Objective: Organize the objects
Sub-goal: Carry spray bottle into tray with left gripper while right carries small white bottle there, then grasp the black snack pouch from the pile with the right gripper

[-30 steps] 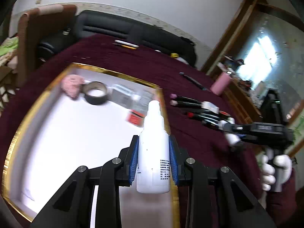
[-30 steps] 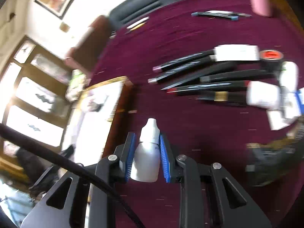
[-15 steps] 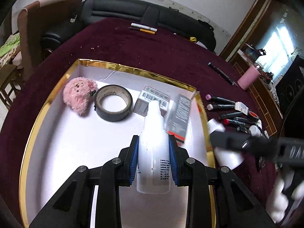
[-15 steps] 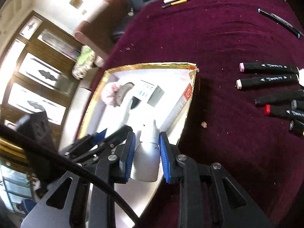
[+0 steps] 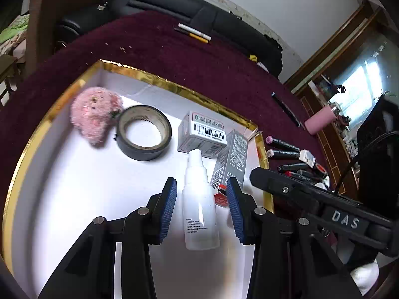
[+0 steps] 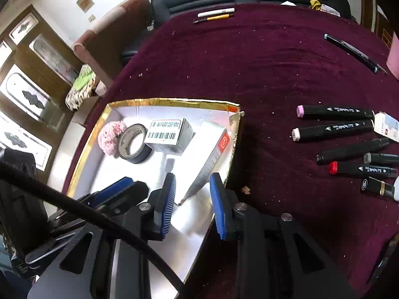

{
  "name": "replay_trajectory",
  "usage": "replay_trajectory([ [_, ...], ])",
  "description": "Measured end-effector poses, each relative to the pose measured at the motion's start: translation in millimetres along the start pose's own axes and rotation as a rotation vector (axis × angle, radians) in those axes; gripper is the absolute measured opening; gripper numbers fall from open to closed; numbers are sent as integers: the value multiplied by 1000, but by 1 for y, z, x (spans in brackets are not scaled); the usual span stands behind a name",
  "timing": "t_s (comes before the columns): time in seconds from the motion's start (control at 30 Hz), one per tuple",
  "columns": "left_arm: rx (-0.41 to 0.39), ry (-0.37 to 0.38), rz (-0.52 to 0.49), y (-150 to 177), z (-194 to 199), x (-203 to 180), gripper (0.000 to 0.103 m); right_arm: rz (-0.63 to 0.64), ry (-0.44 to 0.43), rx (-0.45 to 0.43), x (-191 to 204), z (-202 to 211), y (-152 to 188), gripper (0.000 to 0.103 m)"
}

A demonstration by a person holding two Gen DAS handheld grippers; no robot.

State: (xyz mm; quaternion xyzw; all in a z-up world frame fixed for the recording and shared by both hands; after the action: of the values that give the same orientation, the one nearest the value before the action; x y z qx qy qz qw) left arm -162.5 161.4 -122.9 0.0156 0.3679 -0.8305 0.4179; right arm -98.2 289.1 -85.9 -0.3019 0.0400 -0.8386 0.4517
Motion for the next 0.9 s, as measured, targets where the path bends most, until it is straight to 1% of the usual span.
replay_trajectory([
  [0.07, -33, -5, 0, 2, 13, -2, 38, -13, -8, -24, -3, 8, -1, 26],
  [0.1, -47, -6, 2, 3, 19, -3, 42, -17, -12, -35, -6, 14, 0, 26],
  [0.13, -67, -4, 8, 6, 28, -5, 44, -19, -20, -44, -10, 21, 2, 26],
  [0.23, -105, 23, 16, 13, 46, -13, 44, -33, -40, -88, -32, 49, 11, 30],
  [0.3, -132, 52, 18, 20, 58, -21, 44, -48, -36, -124, -51, 66, 15, 31],
  [0.4, -173, 64, -23, 23, 73, -41, 44, -84, 2, -209, -88, 105, 13, 31],
  [0.47, -195, 85, -80, 20, 78, -62, 44, -86, 61, -297, -105, 145, 6, 31],
  [0.5, -199, 88, -111, 17, 79, -73, 44, -71, 111, -370, -109, 173, 1, 31],
  [0.53, -203, 88, -141, 15, 80, -85, 44, -48, 142, -433, -110, 194, 0, 31],
  [0.57, -205, 95, -172, 12, 79, -99, 44, -6, 181, -537, -106, 223, 1, 36],
  [0.6, -207, 110, -197, 11, 77, -111, 44, 27, 211, -633, -105, 248, 3, 46],
  [0.63, -205, 131, -230, 10, 74, -128, 44, 57, 223, -769, -104, 279, 10, 83],
  [0.67, -201, 139, -248, 11, 70, -138, 44, 73, 198, -873, -106, 297, 19, 102],
  [0.7, -192, 149, -265, 11, 65, -149, 44, 83, 151, -938, -110, 307, 27, 103],
  [0.73, -174, 167, -291, 13, 58, -165, 44, 65, 93, -906, -122, 303, 32, 103],
  [0.77, -161, 175, -304, 15, 52, -174, 44, 34, 53, -777, -134, 286, 30, 103],
  [0.8, -146, 181, -315, 17, 47, -183, 44, 1, 12, -610, -147, 261, 28, 103],
  [0.83, -128, 189, -326, 20, 42, -192, 44, -72, 1, -478, -169, 232, 28, 95],
  [0.87, -104, 199, -340, 22, 35, -202, 44, -120, 24, -445, -187, 218, 29, 74],
  [0.9, -93, 202, -347, 25, 34, -208, 44, -159, 54, -415, -204, 207, 31, 67],
])
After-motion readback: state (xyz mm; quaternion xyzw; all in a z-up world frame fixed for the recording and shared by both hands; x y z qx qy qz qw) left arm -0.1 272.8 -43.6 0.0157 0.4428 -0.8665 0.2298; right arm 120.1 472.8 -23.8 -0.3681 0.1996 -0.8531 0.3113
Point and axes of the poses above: each gripper's, at about its wrist camera, not at the fingertips, and z roughly against the way its jaws point, x to its left, y to its underside, the point moved 6 cm from there along -z, roughly the way its jaws point, and after that the axes turned 15 degrees about -z, right-handed, at the moved point
